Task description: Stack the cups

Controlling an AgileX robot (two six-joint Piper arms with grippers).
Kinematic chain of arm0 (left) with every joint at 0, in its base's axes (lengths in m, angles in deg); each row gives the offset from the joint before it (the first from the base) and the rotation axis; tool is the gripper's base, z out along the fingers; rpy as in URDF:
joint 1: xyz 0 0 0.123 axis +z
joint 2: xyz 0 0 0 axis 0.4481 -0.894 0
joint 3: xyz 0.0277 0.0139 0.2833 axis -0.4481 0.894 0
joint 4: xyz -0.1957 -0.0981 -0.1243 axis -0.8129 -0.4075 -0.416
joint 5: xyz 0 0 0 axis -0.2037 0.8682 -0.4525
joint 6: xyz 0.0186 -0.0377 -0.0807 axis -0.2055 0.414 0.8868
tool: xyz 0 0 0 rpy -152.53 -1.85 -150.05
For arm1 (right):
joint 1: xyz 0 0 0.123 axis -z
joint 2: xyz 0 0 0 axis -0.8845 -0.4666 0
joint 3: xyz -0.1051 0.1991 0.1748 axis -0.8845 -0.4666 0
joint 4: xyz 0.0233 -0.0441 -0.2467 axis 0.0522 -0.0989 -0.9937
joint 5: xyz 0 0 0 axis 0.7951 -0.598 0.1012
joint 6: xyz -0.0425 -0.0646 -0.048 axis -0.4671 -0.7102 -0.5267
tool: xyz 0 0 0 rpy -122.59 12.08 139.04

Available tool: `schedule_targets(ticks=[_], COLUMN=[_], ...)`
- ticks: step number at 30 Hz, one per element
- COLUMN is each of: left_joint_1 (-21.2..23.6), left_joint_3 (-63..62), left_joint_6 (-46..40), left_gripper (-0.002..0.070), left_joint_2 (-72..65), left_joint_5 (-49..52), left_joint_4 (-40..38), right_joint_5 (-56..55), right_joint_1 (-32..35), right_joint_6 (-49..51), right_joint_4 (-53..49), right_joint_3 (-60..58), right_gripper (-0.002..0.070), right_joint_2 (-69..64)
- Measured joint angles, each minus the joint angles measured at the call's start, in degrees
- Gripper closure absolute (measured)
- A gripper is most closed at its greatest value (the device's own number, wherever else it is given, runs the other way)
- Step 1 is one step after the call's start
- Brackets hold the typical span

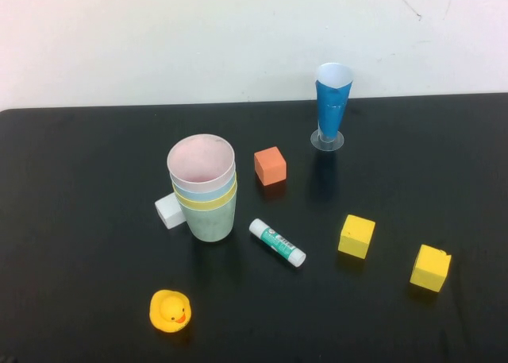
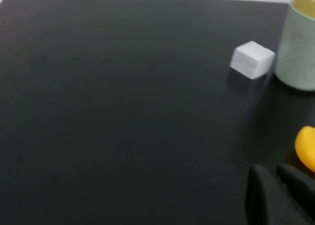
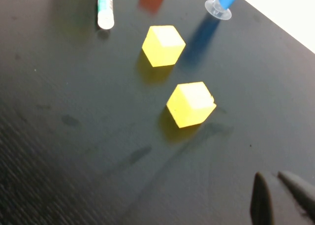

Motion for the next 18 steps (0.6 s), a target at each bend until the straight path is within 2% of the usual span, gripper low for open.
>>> schedule_targets(ticks=[7, 18], left_joint_1=[0.9, 0.9], left_joint_3=[0.0, 0.0], left_joint_6=[-2.3, -0.1], left_gripper=[0.0673, 0.0673], left_joint_2=[0.0, 0.0], left_joint_5=[0.0, 0.0], left_joint_4=[0.2, 1.3], right_joint_5=[0.0, 0.0], right_joint_1=[0.0, 0.0], right_joint_6=[0.0, 0.0], right_joint_4=[0.0, 0.0], right_joint_3=[0.0, 0.0], right_gripper=[0.0678, 0.0678], right_joint_2=[0.0, 0.0])
